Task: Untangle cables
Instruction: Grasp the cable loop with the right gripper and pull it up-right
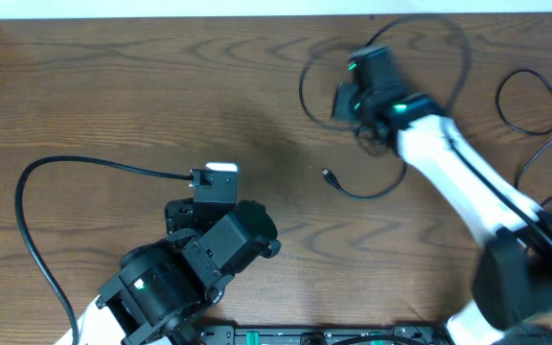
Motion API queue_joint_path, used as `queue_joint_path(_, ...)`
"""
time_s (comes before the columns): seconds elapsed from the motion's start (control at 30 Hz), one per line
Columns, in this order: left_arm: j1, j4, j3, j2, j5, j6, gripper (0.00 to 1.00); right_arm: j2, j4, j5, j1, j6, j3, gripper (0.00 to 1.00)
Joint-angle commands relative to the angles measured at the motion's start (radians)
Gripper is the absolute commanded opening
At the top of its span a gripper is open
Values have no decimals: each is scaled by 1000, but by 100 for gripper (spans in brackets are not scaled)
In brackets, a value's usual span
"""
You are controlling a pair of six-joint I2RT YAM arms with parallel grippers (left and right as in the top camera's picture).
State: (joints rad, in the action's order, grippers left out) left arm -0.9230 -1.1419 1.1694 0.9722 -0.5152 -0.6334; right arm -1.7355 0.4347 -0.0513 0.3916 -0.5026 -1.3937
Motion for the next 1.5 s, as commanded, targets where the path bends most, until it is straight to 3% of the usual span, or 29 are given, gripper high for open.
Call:
queue_joint_path(0.0, 3, -2, 26, -6, -17, -19, 91, 135, -55, -82, -40, 101, -30, 1)
queue_joint_path(0.13, 3, -2, 26, -6, -17, -19, 91, 256, -189, -161, -89, 104, -30, 1)
queue_joint_path(0.3, 3, -2, 26, -6, -17, -19, 91, 329, -346, -171, -160, 215, -30, 2)
queue_joint_path(0.6, 3, -2, 26, -6, -17, -19, 91, 333, -582, -260, -290, 224, -30, 2)
queue_joint_path(0.87, 3, -2, 26, -6, -17, -19, 91, 333, -822, -245, -317, 343, -30, 1)
queue_joint_path(1.47, 3, -2, 26, -6, -17, -19, 91, 173, -570, -231, -321, 399, -29, 1)
